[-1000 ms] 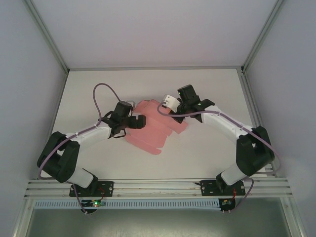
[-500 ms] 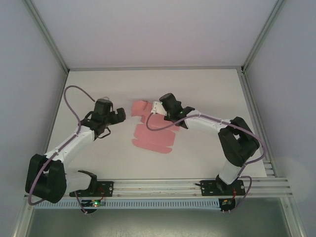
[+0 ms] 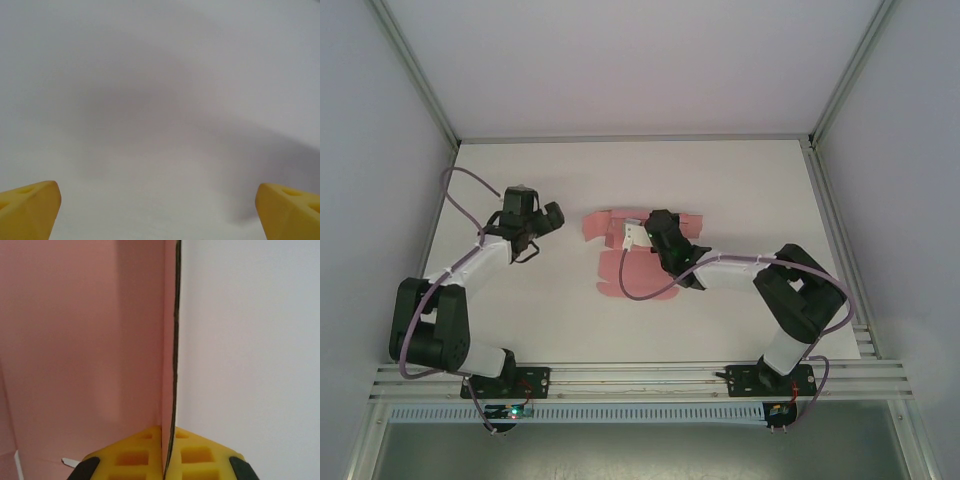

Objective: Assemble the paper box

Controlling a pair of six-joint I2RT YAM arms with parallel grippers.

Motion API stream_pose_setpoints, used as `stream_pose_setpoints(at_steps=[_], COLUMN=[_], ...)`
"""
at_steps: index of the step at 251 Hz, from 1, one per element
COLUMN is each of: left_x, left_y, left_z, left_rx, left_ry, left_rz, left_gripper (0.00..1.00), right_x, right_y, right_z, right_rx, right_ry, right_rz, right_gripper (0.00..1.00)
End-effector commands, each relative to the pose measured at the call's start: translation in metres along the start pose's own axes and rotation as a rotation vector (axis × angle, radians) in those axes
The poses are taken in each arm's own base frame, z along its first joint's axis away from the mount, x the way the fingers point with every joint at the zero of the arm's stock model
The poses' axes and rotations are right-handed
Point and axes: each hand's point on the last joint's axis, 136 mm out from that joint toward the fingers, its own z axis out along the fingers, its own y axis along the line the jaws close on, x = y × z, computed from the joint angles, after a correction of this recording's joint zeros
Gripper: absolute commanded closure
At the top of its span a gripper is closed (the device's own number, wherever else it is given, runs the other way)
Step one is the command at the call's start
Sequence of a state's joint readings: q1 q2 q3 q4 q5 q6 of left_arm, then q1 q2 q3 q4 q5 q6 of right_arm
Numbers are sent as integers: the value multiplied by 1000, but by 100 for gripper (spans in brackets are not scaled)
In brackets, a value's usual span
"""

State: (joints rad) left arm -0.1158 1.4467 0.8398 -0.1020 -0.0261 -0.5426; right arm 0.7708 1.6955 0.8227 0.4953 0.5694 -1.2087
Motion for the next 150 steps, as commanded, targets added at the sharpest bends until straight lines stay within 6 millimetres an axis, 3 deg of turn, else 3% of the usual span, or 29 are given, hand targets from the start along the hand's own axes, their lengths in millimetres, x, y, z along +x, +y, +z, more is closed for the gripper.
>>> stream_pose_setpoints(at_steps=[1,24,75,119,150], left_x=[-7,4,21,50,82], left_y=[-21,-37,-66,-105,-117], left_z=[14,24,40,30,21], left_rx=[118,220,381,573,653], left_ry=[-10,28,80,123,183], left_rz=[37,62,127,303,396], left_gripper=[0,5,29,40,47], right_x=[-5,-4,1,6,10], right_y=[-17,2,33,43,47], right_z=[-9,-9,-9,-11,-13], right_rx=[102,80,52,60,54], right_ry=[-8,5,18,37,49], right_rz=[-8,-35,-37,-44,-51], right_gripper=[100,100,100,100,100])
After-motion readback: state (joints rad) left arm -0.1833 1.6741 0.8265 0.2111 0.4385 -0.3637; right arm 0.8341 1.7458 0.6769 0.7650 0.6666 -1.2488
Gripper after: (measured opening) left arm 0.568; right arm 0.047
